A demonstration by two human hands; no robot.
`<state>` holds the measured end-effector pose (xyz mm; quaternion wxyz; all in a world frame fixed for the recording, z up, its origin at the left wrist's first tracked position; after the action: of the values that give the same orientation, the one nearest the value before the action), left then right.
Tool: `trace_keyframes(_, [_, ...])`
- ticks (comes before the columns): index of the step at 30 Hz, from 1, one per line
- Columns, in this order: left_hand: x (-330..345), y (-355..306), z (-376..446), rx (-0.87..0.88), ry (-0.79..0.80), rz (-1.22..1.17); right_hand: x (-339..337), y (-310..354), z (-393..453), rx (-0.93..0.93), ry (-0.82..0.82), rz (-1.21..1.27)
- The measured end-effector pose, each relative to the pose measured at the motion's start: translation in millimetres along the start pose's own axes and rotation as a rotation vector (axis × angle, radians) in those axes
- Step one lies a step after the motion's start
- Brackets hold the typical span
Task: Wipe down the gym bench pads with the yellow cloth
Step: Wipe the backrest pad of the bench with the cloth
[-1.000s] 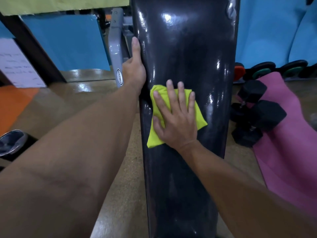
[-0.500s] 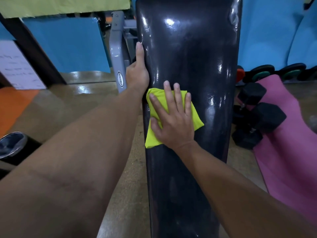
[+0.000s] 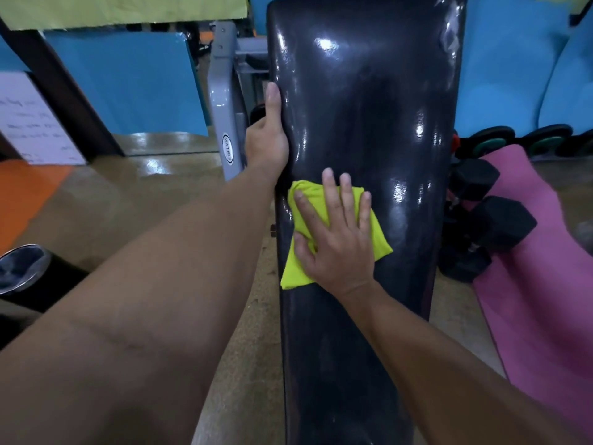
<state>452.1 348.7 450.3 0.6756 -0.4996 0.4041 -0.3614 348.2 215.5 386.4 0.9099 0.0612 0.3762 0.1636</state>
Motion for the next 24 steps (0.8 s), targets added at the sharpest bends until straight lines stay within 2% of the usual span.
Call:
trace_keyframes(4, [0, 5, 5, 0.001, 0.037, 0.019, 3, 14, 6, 0.064, -0.036, -0.050])
trace_keyframes(8, [1, 3, 5, 0.022, 0.048, 0.023, 16, 44, -2, -0.019, 0.052, -0.073])
trace_keyframes(12, [-1, 1, 3, 0.011, 0.013, -0.011, 13, 39, -11, -0.108, 0.066, -0.059])
trace_keyframes(15, [-3, 0, 2, 0.005, -0.021, -0.007, 4, 18, 3, 0.013, -0.011, 0.000])
trace_keyframes(18, [-1, 2, 5, 0.022, 0.016, 0.059, 4, 22, 10, 0.107, -0.038, -0.015])
trace_keyframes(21, [-1, 0, 5, 0.033, 0.022, 0.057, 12, 38, -3, -0.009, 0.035, -0.038])
trace_keyframes(24, [-1, 0, 5, 0.043, -0.002, 0.000, 9, 21, -18, -0.065, 0.067, -0.022])
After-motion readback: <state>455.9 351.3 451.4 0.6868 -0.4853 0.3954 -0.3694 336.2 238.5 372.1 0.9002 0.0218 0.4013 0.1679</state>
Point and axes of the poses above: each hand's wrist, its own z-axis towards the middle knuckle, its own x-axis out of the palm, y = z × x, the point moved 9 cm from there along z, towards the middle knuckle, and after that the axes turned 14 degrees about x, right-handed, at the moved point
